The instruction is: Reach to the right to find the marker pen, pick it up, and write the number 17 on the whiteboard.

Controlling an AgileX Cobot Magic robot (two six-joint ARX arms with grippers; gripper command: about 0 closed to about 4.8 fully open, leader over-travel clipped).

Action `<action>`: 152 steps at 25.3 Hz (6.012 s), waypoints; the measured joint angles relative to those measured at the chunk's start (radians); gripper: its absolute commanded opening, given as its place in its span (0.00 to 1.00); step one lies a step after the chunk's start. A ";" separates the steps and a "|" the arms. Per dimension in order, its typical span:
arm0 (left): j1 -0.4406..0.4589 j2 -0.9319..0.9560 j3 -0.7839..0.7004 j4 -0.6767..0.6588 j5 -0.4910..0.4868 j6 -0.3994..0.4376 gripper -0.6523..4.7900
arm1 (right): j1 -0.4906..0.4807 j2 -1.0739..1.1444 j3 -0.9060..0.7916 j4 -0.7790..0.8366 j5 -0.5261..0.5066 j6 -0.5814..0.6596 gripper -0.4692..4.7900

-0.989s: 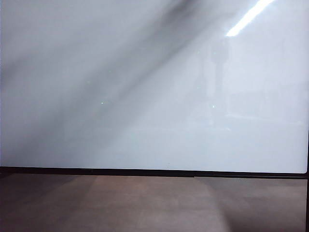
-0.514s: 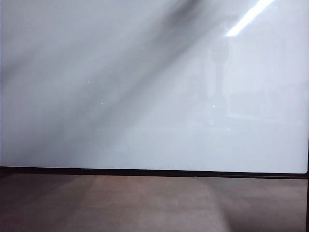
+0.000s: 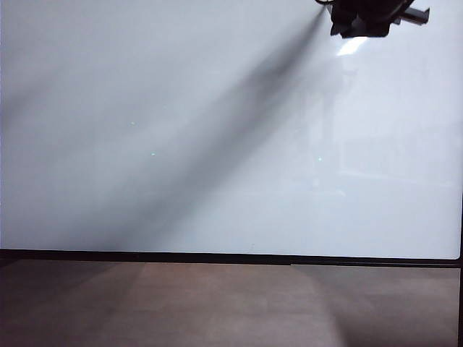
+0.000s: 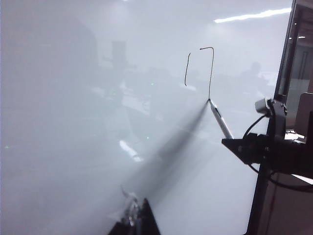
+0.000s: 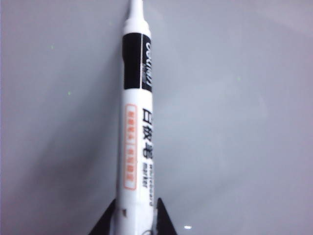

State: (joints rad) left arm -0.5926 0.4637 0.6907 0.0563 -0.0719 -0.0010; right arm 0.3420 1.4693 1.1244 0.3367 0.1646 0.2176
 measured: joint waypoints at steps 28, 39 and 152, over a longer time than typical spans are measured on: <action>0.148 -0.001 -0.185 0.113 -0.016 0.000 0.11 | 0.015 -0.402 -0.118 -0.116 0.061 -0.013 0.08; 0.373 -0.124 -0.538 0.211 -0.014 0.000 0.11 | 0.016 -0.489 -0.130 -0.223 0.011 -0.013 0.08; 0.551 -0.459 -0.683 0.035 0.072 0.000 0.11 | -0.384 -1.466 -1.115 -0.399 -0.214 -0.156 0.08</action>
State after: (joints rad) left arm -0.0414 0.0044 0.0078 0.0910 -0.0002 -0.0010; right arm -0.0422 0.0032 0.0090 -0.0628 -0.0494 0.0620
